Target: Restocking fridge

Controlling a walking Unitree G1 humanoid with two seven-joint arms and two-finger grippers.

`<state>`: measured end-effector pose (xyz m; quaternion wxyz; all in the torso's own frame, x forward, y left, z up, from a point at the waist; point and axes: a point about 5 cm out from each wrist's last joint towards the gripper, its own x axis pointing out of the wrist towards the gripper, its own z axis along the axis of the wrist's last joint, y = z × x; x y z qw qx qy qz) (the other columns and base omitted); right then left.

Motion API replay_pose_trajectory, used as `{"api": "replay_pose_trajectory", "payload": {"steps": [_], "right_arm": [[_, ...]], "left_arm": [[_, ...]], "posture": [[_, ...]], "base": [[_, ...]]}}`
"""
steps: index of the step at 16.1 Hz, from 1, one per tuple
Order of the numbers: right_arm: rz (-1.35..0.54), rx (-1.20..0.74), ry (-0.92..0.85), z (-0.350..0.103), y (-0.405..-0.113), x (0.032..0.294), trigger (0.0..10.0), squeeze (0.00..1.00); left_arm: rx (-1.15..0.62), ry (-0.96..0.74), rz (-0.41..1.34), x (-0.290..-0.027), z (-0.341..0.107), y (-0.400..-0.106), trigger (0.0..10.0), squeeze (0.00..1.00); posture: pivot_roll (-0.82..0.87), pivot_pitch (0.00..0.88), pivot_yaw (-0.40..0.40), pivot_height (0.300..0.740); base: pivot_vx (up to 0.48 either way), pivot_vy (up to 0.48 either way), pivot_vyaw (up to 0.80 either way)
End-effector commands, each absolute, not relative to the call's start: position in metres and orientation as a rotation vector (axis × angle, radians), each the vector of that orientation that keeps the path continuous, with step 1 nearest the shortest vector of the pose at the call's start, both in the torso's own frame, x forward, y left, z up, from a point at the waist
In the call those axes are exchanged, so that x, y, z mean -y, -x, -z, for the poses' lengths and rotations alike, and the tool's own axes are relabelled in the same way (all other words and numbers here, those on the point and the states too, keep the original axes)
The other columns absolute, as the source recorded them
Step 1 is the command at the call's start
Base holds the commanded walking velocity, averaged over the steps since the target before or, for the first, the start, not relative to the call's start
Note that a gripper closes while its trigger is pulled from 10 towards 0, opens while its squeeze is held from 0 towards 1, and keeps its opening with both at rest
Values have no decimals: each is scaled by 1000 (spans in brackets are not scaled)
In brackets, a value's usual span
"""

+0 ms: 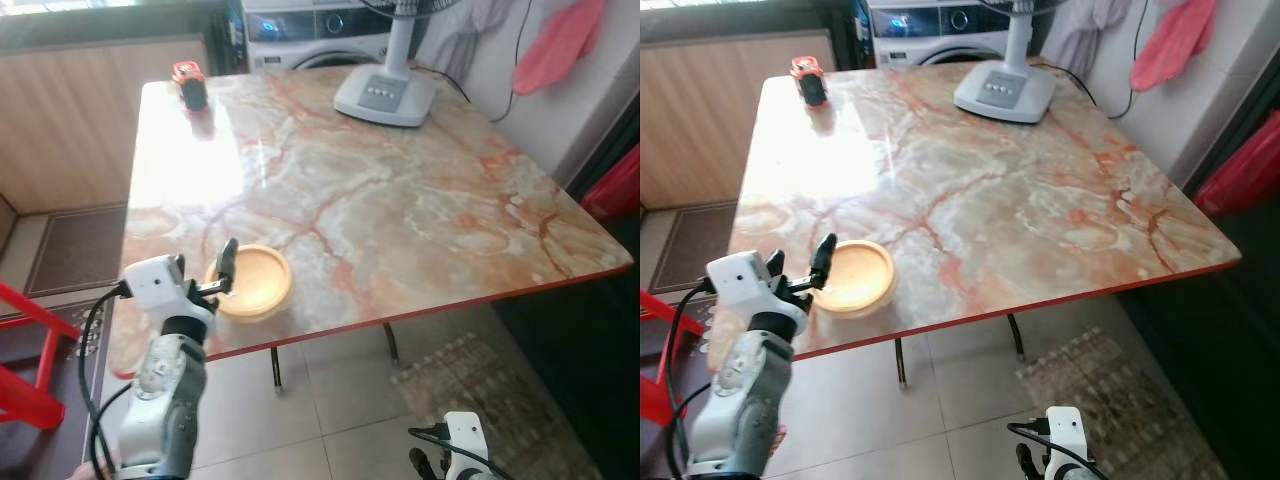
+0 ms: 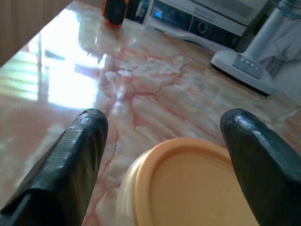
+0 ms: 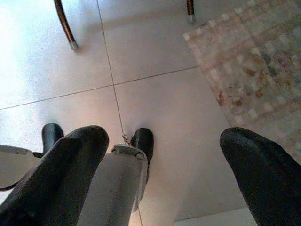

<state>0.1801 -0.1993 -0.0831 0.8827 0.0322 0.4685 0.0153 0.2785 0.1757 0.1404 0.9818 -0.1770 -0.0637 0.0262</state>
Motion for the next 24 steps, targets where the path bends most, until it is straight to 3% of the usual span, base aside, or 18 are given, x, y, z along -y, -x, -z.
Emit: {"api": "replay_pose_trajectory", "payload": {"steps": [1, 4, 5, 6, 11, 14, 24], "right_arm": [[-20, -995, -76, 85, -175, 201, 10000, 0], [-20, -997, -75, 85, -175, 201, 10000, 0], [-17, -996, -76, 85, -175, 201, 10000, 0], [-16, -996, -76, 85, -175, 201, 10000, 0], [-18, -995, -73, 86, -174, 202, 10000, 0], [-19, -995, -69, 86, -174, 202, 10000, 0], [-13, -990, -58, 85, -176, 204, 10000, 0]], "left_arm": [[100, 388, -60, -181, -138, -282, 10000, 1000], [56, 421, 0, -181, -136, -285, 10000, 1000], [49, 443, -16, -186, -134, -284, 10000, 176], [42, 458, -29, -189, -132, -282, 10000, 0], [-4, 589, -37, -194, -121, -282, 10000, 0], [-41, 580, -17, -191, -115, -284, 10000, 0], [-45, 661, 119, -163, -118, -292, 10000, 0]], "posture": [[-95, 101, -39, 740], [-99, 98, -40, 740], [-99, 96, -39, 740], [-99, 95, -39, 740], [-101, 85, -42, 740], [-106, 88, -44, 740], [-116, 100, -54, 740]], "base": [[0, 0, 0], [0, 0, 0], [0, 0, 0], [0, 0, 0], [0, 0, 0], [0, 0, 0], [0, 0, 0]]}}
